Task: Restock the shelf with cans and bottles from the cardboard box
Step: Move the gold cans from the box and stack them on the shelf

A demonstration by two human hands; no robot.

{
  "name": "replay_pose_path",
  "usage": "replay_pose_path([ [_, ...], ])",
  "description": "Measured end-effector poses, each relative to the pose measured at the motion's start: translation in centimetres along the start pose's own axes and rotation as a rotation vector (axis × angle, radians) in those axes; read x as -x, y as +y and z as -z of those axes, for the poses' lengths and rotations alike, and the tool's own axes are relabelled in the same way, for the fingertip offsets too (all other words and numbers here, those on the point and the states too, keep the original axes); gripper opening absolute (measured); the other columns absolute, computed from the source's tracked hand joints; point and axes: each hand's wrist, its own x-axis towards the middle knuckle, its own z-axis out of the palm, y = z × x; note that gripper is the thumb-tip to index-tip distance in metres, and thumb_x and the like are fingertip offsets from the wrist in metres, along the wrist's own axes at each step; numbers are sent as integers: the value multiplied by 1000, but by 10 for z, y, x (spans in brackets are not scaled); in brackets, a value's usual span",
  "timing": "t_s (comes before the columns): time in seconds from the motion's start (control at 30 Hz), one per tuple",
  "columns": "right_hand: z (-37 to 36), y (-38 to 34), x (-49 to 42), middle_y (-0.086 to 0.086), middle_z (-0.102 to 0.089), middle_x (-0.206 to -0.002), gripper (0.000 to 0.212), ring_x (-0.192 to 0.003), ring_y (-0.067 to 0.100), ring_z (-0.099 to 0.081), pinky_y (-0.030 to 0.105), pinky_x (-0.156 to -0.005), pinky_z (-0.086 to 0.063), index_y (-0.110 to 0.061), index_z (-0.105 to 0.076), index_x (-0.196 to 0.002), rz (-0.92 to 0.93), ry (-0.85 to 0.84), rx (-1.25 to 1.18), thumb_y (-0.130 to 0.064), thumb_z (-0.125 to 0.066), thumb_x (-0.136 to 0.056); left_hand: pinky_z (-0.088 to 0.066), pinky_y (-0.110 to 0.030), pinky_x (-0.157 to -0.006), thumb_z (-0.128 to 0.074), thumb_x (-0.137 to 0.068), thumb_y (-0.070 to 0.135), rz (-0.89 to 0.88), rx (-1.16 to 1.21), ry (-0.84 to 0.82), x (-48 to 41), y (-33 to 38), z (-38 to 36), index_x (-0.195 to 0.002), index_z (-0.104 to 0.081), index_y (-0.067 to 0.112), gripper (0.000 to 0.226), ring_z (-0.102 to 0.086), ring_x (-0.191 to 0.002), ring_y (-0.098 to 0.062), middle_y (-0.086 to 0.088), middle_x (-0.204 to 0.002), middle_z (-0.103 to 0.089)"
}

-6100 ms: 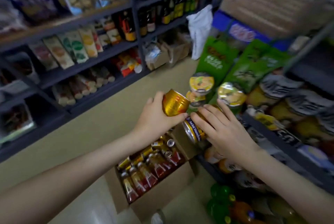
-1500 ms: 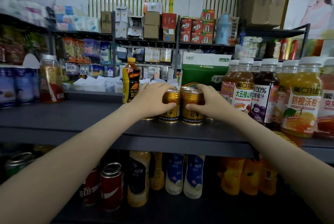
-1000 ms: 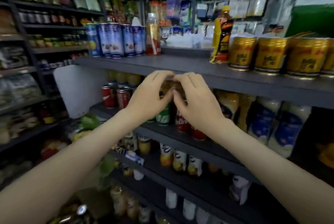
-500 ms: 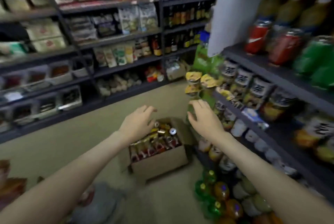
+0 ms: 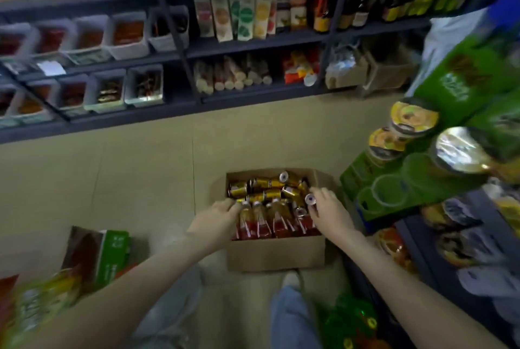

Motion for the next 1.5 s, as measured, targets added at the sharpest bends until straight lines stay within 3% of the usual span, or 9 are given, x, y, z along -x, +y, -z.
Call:
replay_pose_path([
  [0.17,-73,79,-93,6,-43,-136,50,-125,22,-41,30,-100,-37,-14,-34,-143,-127,-200,76,-16,-49,-95,-38,-36,-100,-44,-96,18,-53,-48,-83,-141,-11,-59,-145,-29,15,51,-41,-127,-26,-7,-143,-39],
  [0.43,-242,181,-211,3,-44,-138,53,-127,20,-41,34,-104,-36,-20,-33,-142,-187,-425,277,-24,-53,-93,-32,-37,-102,-44,-94,18,-115,-101,-229,-303,-50,-246,-144,-27,13,54,-34,-131,-28,-10,-143,-36],
  [0.67,-361,232,-293,2,-8,-159,100,-148,21,-3,49,-119,3,-21,6,-152,-105,-516,411,-25,-67,-84,7,-45,-116,-28,-101,46,-277,-275,-289,-373,-80,-392,-151,12,13,72,3,-147,-32,-18,-158,10],
  [0.83,-407,259,-321,2,6,-161,104,-147,19,12,53,-98,34,-21,15,-151,8,-545,573,-28,-65,-85,-22,-51,-113,-23,-91,56,-349,-141,-375,-386,-103,-450,-143,-40,20,66,-41,-134,-32,-17,-147,-37],
  [0.93,-420,270,-325,3,-1,-161,103,-148,19,8,48,-89,44,-16,10,-152,26,-464,564,-24,-67,-83,-20,-51,-110,-27,-92,56,-405,-103,-330,-386,-109,-470,-136,-51,13,66,-44,-133,-31,-17,-141,-48],
  [1.13,-420,264,-333,8,-25,-150,98,-146,23,-12,53,-101,34,-9,-12,-151,59,-397,501,-24,-74,-76,-27,-47,-110,-18,-98,55,-262,161,-190,-397,-84,-458,-134,-48,10,65,-41,-132,-26,-13,-141,-49],
  [1.3,-407,229,-323,12,-46,-128,102,-127,30,-38,60,-112,-7,-7,-38,-137,174,-161,267,-16,-89,-50,-36,-18,-101,-60,-91,33,149,942,-220,-417,-51,-425,-137,-36,33,52,-40,-123,-3,14,-132,-45],
  [1.4,-397,192,-317,9,-36,-132,101,-128,28,-32,48,-112,-20,-7,-33,-136,258,-46,43,-4,-85,-50,-48,-10,-77,-73,-81,17,308,1395,-326,-433,-42,-410,-131,-30,33,68,-56,-104,1,13,-118,-52],
  [1.5,-390,170,-320,2,-25,-137,105,-133,23,-22,36,-109,-29,-13,-27,-141,327,-74,-128,8,-80,-53,-53,-18,-79,-75,-79,13,342,1495,-305,-440,-53,-402,-120,-41,32,56,-62,-98,-5,2,-113,-60],
])
